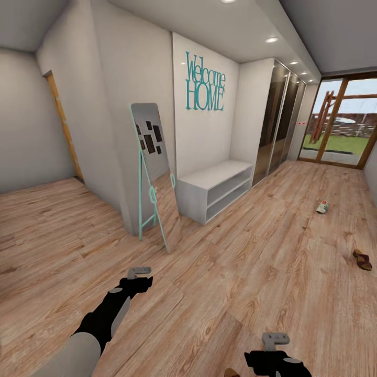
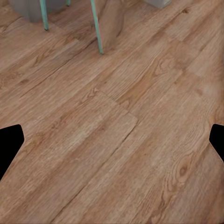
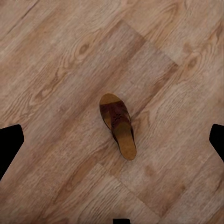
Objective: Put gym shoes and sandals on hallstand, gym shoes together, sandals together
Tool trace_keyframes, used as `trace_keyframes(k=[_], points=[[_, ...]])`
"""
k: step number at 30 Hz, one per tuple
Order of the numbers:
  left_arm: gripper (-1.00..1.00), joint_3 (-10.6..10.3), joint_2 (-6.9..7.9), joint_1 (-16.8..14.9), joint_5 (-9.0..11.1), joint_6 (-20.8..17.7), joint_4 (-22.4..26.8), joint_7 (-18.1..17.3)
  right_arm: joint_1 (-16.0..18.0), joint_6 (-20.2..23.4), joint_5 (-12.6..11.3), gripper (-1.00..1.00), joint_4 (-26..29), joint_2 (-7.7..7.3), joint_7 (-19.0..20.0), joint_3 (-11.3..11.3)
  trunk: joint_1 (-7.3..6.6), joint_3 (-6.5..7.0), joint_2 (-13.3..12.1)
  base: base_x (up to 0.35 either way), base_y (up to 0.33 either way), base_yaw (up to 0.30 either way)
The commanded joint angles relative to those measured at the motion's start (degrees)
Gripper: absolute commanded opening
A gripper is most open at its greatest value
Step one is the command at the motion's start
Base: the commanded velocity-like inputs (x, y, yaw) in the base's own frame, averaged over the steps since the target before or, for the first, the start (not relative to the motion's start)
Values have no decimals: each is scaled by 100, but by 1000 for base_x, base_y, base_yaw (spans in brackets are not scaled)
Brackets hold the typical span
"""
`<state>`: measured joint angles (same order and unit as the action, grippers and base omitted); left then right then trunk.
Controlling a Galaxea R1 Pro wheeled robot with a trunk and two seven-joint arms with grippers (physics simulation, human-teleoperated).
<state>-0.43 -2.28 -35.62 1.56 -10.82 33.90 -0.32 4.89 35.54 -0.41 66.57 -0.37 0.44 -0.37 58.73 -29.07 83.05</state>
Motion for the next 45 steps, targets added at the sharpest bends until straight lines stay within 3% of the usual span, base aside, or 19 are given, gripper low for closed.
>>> trace_keyframes(k=[1, 25, 45], points=[[100, -10, -2, -3, 19, -32, 11, -3, 3, 31, -10, 100, 16, -6, 6, -9, 0, -6, 3, 0, 0, 0], [100, -10, -9, -6, 19, -32, 11, -3, 3, 34, 14, 100, 48, -15, 0, -3, 0, -6, 3, 0, 0, 0], [100, -19, -10, -6, 19, -29, 12, -3, 3, 22, 8, 100, 19, -15, 9, -25, 439, -478, 806, 0, 0, 0]])
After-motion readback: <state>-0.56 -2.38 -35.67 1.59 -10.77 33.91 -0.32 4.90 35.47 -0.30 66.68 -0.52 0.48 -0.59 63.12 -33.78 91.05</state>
